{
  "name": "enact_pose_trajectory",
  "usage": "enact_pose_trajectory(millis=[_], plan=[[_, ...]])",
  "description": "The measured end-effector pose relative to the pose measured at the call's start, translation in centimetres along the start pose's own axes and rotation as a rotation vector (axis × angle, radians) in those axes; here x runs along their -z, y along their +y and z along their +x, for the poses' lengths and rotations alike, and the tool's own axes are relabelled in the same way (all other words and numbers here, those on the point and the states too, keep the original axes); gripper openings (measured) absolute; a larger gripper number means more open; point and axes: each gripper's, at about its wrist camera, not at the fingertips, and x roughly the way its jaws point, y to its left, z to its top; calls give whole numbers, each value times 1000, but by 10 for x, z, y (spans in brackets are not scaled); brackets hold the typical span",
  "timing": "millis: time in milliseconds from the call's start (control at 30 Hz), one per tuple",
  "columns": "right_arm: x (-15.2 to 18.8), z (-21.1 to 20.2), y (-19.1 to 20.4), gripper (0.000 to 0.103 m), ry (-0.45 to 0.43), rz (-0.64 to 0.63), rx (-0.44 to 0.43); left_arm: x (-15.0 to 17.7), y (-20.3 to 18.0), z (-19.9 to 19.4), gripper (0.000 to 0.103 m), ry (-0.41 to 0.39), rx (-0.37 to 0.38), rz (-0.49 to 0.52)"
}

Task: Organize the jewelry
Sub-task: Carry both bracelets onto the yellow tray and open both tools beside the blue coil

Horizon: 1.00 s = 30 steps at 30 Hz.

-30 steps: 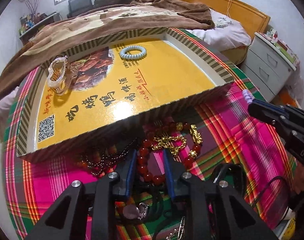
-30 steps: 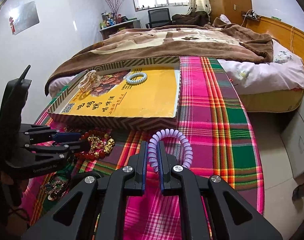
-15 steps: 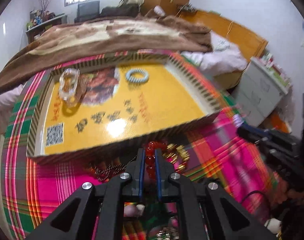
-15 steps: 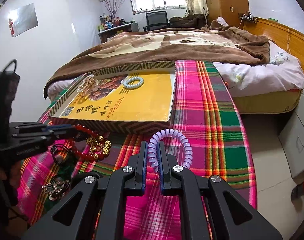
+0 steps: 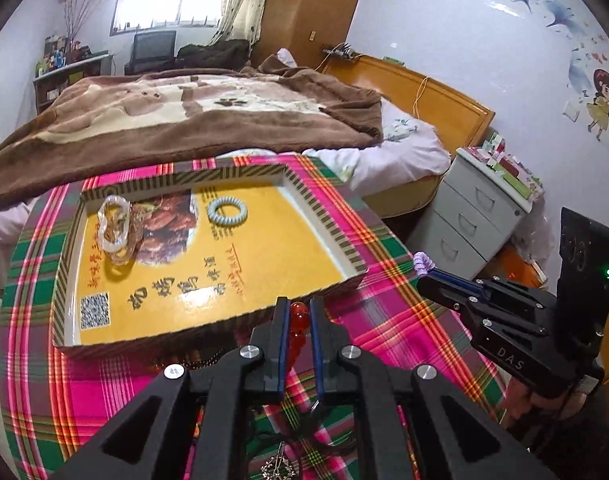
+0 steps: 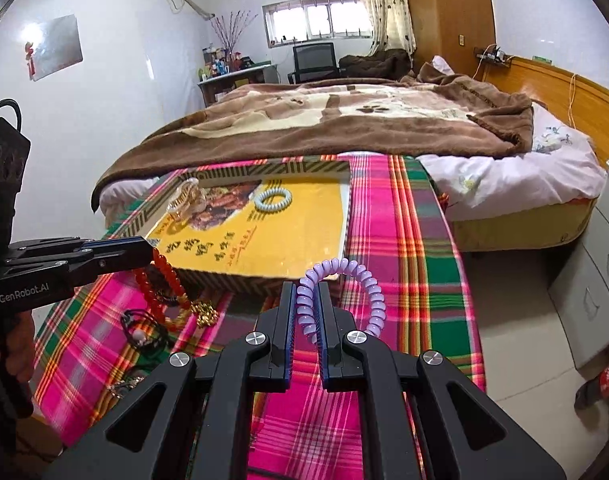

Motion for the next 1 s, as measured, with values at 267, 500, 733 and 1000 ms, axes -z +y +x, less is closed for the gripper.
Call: enact_pose_trajectory(millis=[267,500,733,1000], plan=[[-15,-11,9,9,-26,-26,-5,-18,5,-18,9,-37,16,-3],[-41,0,10,9,-21,-31,-29,-40,24,-21,9,-63,-7,-18],[-68,29,12,9,2,-66,-21,-64,50,-10,9,-70,-38,-41],[-95,87,11,9,82,-95,-16,-92,81,23,9,-49,-57,-57]])
